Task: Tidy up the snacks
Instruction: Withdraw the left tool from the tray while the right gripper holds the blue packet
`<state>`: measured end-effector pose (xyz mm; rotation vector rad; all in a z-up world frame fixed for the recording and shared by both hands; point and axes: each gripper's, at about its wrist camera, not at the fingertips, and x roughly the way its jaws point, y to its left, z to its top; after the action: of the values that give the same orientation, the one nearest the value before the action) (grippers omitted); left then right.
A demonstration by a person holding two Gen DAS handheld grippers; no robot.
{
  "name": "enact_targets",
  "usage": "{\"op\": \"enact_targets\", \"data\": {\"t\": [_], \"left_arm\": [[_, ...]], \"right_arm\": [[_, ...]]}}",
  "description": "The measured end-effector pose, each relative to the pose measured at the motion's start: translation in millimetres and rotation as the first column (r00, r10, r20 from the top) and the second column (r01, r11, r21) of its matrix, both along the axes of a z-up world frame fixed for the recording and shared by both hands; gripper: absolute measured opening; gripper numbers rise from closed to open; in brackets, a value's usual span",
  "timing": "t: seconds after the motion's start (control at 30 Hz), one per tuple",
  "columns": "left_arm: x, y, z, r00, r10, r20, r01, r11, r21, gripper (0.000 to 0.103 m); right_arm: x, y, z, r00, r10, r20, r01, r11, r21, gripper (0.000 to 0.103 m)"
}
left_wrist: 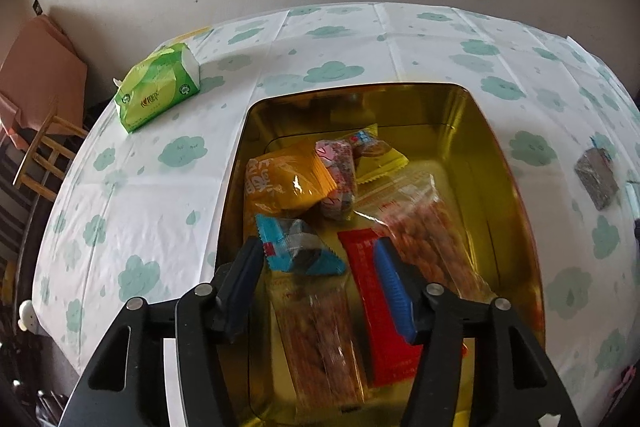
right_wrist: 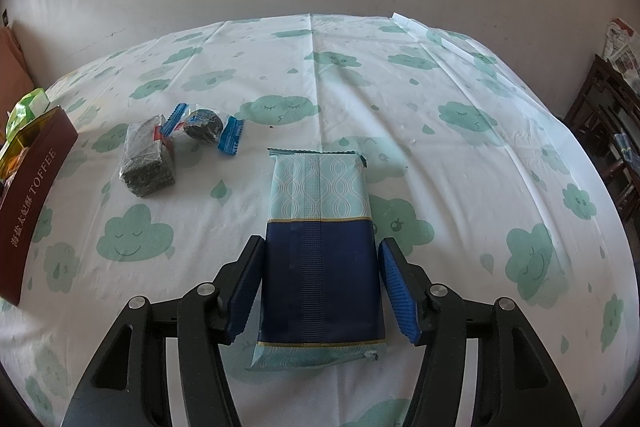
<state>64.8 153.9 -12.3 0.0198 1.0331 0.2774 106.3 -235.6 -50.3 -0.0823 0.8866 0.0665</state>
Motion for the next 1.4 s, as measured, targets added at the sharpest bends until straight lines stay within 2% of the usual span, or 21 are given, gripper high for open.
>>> {"op": "enact_targets", "data": {"t": [0.13, 0.27, 0.37, 0.53, 1.23, 1.4], "left_arm": [[-8, -5, 2, 1.0, -0.011, 0.004, 0.011, 1.0, -0.021, 0.057], [-16, -10, 4, 1.0, -0.021, 0.011, 0.021, 0.999, -0.04, 0.058], [-20, -13, 5, 1.0, -0.026, 0.017, 0.026, 0.999, -0.038, 0.064], [-25, -14, 6, 0.999, -0.025, 0.02, 0.026, 0.999, -0.043, 0.064], [-40, -22, 6, 1.0, -0.007, 0.029, 0.01, 0.996, -0.09, 0.084], [-44, -21, 6, 1.0, 0.002, 0.03, 0.001, 0.995, -0.103, 0.084]], "right_arm": [[9, -3, -1, 0.999, 0.005, -0.041, -0.005, 1.0, -0.001, 0.067], [14, -2, -1, 0.998, 0.002, -0.062, -0.002, 1.0, -0.003, 0.068], [17, 2, 0, 0.997, 0.004, -0.073, -0.005, 1.0, -0.006, 0.065], [15, 10, 3, 0.997, 0.022, -0.079, -0.023, 1.0, -0.011, 0.051], [2, 31, 3, 0.995, 0.016, -0.103, -0.017, 1.0, -0.015, 0.05], [-5, 49, 6, 0.994, 0.04, -0.104, -0.042, 0.999, -0.013, 0.05]]}}
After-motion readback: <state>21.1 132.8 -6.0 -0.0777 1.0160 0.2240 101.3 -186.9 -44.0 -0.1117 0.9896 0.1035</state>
